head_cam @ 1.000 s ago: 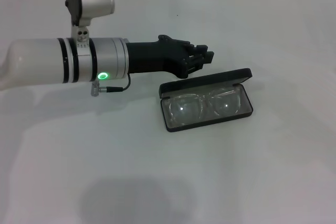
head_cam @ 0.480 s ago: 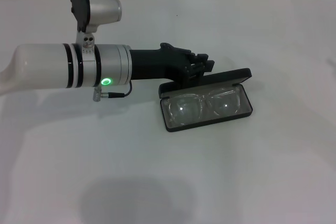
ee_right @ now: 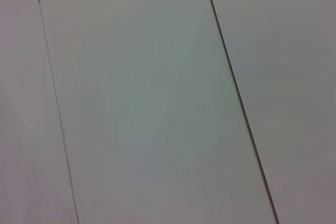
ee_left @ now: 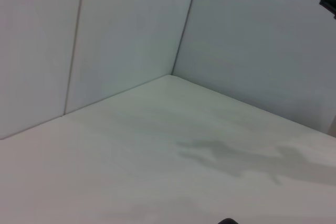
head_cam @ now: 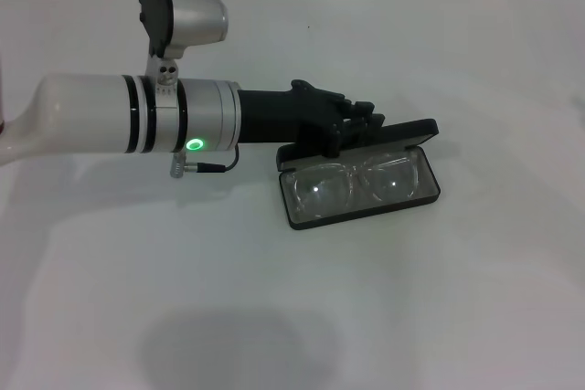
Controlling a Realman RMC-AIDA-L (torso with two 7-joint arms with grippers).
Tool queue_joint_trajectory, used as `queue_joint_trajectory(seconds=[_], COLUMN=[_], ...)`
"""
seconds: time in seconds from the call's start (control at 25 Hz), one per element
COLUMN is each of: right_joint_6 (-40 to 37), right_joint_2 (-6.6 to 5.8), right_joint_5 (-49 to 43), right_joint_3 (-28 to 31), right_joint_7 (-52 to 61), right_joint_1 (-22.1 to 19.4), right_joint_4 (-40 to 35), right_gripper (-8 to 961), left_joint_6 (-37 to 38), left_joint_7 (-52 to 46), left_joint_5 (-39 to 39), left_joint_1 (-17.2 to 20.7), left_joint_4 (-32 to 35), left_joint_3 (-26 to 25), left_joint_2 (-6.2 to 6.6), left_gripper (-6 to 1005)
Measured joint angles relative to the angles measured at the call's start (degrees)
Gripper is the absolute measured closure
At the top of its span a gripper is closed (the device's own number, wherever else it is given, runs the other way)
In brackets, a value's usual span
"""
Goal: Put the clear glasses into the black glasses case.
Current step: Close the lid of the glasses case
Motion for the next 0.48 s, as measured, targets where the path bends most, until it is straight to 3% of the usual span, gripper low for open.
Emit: queue_joint_trajectory(seconds=[0.48], right_joint_6=[0.01], right_joint_2=[0.02], right_joint_5=[0.01], right_joint_3=[0.07], right_joint_7=[0.00], right_joint_1=[-0.12], right_joint_4=[0.43], right_gripper=[645], left_joint_6=[-0.50], left_joint_7=[-0.48], left_joint_5=[0.00], left_joint_1=[-0.07], left_joint_4=[-0.99], left_joint_3=[0.15], left_joint_2=[-0.03], left_gripper=[794])
